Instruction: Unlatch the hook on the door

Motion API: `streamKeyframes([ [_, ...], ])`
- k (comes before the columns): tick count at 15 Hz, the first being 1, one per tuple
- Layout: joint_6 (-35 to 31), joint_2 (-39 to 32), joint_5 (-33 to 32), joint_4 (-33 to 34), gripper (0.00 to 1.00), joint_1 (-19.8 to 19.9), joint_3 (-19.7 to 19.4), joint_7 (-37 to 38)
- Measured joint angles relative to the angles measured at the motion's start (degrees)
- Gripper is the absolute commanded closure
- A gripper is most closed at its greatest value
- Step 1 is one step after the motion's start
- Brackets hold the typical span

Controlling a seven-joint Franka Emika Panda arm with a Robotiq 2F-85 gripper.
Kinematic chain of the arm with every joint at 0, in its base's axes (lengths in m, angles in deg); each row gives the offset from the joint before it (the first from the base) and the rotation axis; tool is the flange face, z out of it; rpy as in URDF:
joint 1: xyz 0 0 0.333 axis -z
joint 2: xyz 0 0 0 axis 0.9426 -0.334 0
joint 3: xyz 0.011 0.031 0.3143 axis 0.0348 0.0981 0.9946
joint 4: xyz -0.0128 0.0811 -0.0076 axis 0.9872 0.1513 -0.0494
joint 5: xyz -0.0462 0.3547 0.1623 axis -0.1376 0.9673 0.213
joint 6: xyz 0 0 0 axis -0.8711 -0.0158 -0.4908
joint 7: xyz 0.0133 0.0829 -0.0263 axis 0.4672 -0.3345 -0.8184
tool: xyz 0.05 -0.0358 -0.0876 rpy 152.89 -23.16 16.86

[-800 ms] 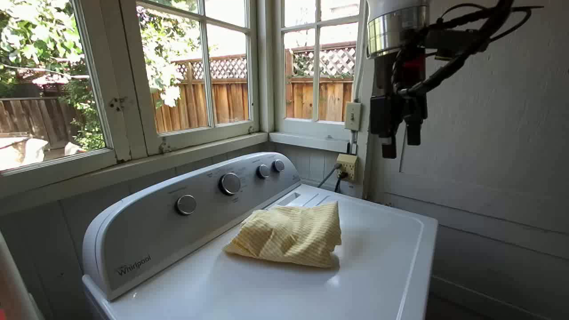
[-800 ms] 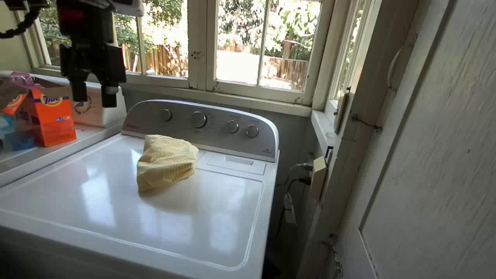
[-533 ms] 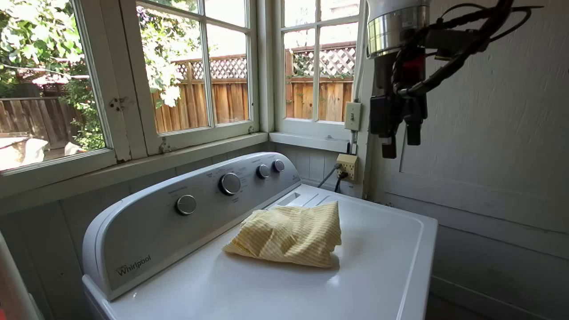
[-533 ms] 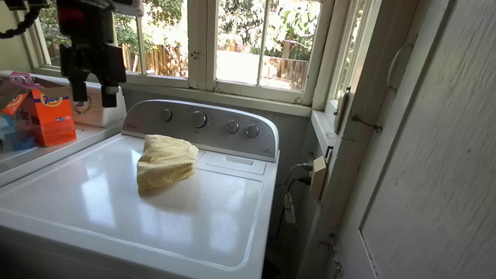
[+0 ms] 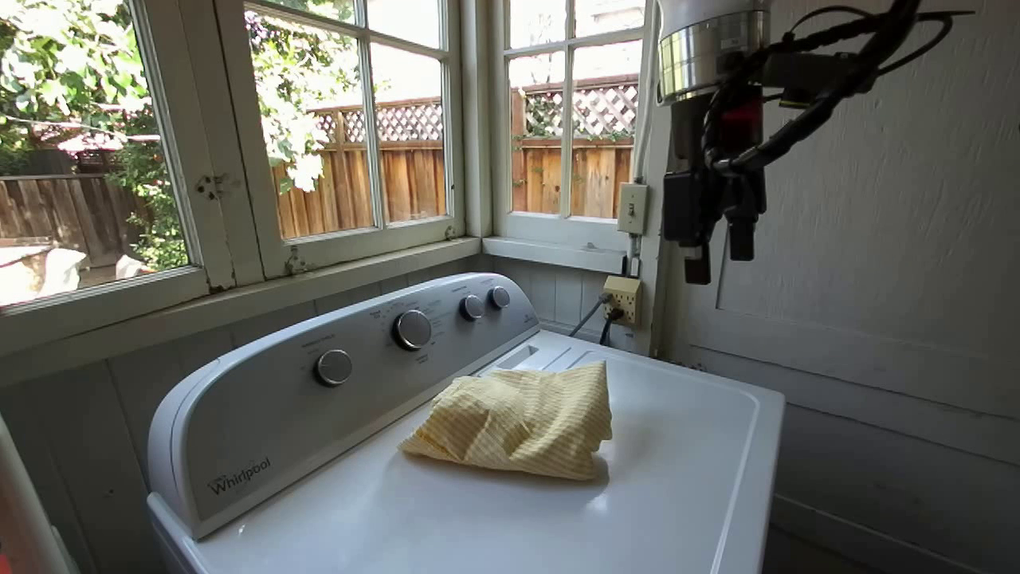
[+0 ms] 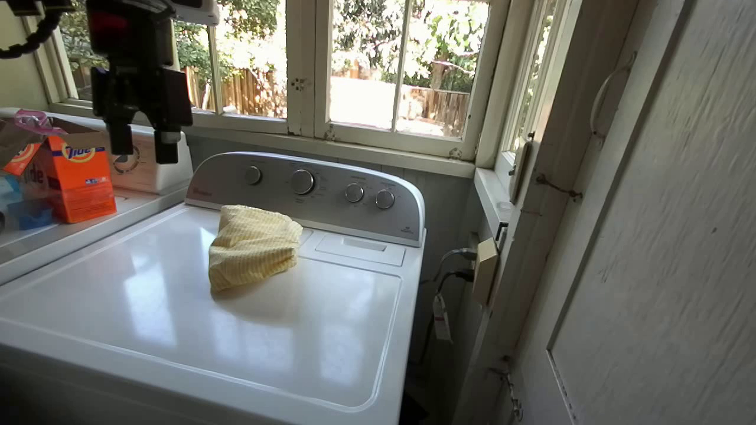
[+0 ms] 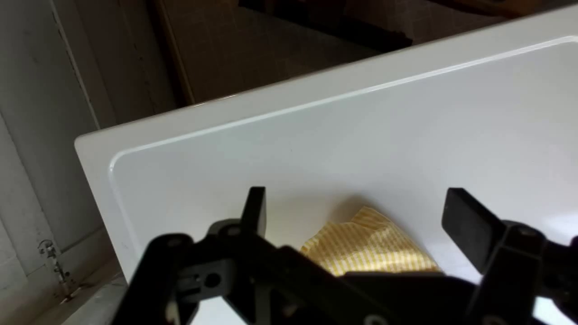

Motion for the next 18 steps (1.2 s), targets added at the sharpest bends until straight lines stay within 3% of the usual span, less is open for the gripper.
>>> streamKeyframes([
  [9,-0.68,-0.05,0.47,0.0,0.0,0.0,-0.12,0.54],
  [14,-7.15,-3.62,5.74,1.67,0.0,1.12,-1.51,9.57],
  [18,-10.25,-7.74,8.9,5.02,0.0,4.0,-5.06,13.26],
])
